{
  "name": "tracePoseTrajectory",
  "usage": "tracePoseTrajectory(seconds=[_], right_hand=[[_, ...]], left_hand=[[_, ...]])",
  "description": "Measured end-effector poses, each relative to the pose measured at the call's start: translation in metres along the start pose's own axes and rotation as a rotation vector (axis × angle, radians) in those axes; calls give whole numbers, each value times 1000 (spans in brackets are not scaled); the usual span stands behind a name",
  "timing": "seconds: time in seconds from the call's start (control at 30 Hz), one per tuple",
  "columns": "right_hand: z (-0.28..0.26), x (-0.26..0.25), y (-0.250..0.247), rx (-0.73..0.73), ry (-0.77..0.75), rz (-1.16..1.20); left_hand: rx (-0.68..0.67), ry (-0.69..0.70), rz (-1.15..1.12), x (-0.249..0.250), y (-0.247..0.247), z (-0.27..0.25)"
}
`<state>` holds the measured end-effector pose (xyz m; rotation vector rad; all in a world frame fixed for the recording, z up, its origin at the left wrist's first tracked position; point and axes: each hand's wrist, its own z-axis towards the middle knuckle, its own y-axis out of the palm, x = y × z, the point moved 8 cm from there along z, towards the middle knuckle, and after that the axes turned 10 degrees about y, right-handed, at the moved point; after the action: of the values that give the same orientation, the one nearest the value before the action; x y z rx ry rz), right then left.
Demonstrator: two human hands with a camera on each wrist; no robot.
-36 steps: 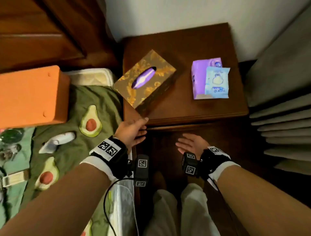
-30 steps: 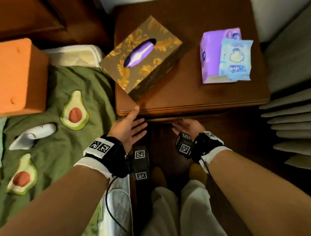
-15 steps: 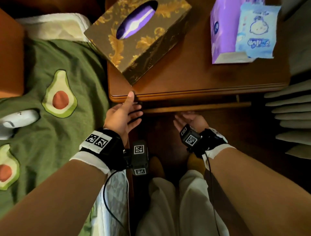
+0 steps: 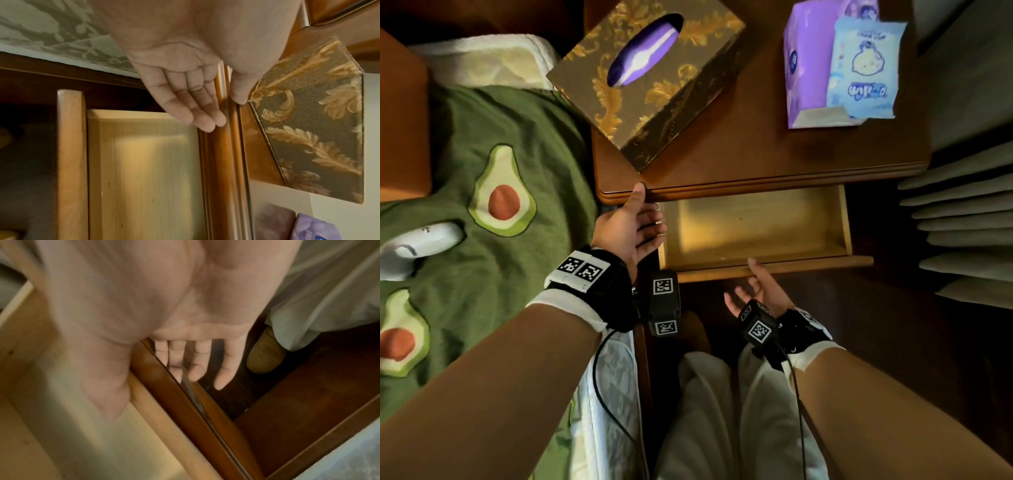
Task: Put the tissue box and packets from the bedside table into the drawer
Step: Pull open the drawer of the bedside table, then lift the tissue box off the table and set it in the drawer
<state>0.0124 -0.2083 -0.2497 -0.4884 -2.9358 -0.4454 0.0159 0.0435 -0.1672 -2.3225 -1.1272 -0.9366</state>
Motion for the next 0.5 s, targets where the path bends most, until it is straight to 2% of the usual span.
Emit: tracePoseTrajectory(seconds=[0.1, 0.17, 0.3, 0.37, 0.4, 0.43, 0.5], right_hand=[[0, -2, -2, 60, -3, -1], [-9, -5, 0, 99, -8, -87], [-54, -12, 29, 227, 34, -635], [-84, -19, 67, 167, 14, -922], [-100, -25, 93, 115, -27, -1031], [-119, -36, 126, 71, -132, -1094], [-155, -76, 195, -8, -460, -1012]], left_hand=[[3, 6, 25, 3, -1, 0], [5, 8, 30, 10, -2, -3], [110, 42, -63, 50, -12, -6], [180, 41, -145, 76, -17, -6], [197, 52, -153, 89, -17, -6], [192, 69, -125, 102, -15, -6], [138, 109, -9, 124, -8, -8]])
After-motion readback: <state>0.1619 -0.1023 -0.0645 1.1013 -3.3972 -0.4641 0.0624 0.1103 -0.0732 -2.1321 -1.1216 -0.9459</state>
